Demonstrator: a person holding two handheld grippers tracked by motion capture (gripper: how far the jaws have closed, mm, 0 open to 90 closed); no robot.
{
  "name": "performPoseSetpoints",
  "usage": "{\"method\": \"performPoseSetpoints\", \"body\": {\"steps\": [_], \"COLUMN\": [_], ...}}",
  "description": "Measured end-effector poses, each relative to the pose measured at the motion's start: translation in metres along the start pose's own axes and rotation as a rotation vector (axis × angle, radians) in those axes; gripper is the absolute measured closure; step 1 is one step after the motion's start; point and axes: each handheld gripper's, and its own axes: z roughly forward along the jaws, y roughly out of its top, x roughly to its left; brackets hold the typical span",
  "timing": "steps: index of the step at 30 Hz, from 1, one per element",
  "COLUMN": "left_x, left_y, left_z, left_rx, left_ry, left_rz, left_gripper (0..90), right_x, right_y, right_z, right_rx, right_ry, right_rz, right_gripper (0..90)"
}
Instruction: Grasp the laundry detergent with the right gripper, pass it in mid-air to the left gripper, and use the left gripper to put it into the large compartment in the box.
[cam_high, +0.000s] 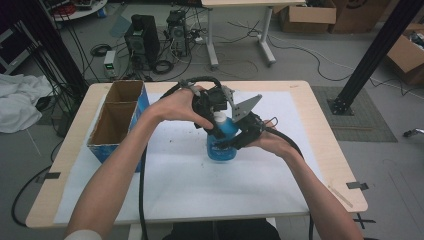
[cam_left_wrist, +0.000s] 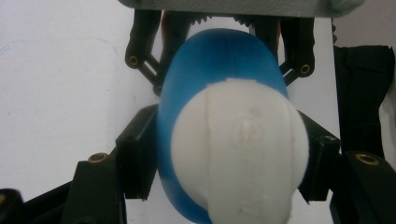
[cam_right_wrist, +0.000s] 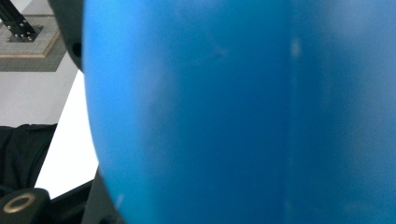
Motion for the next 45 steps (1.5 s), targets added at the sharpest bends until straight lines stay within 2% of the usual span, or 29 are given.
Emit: {"method": "performPoseSetpoints", "body": {"steps": [6,10,18,22,29,33,45], "left_x": [0.0004,-0.0002,-0.0008,-0.0010,-0.0027,-0.0033,-0.0036], "left_y": [0.0012,0.0022,0.0049,0.0045,0.0058,0.0074,0.0093], "left_z": [-0.0005,-0.0006,-0.0004,-0.0014,0.0012,0.0006,0.0033], "left_rx": [0.006,0.007,0.041,0.029,0.054,0.067,0.086], "left_ry": [-0.004,-0.005,-0.003,-0.010,-0.006,0.001,-0.001], "left_rz": [0.011,0.002,0.000,-0.019,-0.040,-0.024,-0.036], "left_gripper": [37.7,37.8,38.1,38.2,38.2,38.2,38.1], "right_x": [0.0001,0.0000,0.0003,-0.0001,-0.0003,0.0005,0.0003], "right_y": [-0.0002,-0.0001,-0.0005,-0.0002,-0.0018,-0.0036,-0.0063], "right_z": [-0.0003,-0.0006,0.0006,0.0002,0.0034,0.0038,0.0043], "right_rx": [0.000,-0.004,0.000,-0.009,-0.006,-0.025,-0.025], "right_ry": [0.003,0.008,0.014,0.025,0.039,0.041,0.039], "right_rz": [0.000,0.000,0.000,0.002,0.007,0.006,0.007], "right_gripper": [45.1,45.1,45.0,44.8,44.1,44.0,43.5]}}
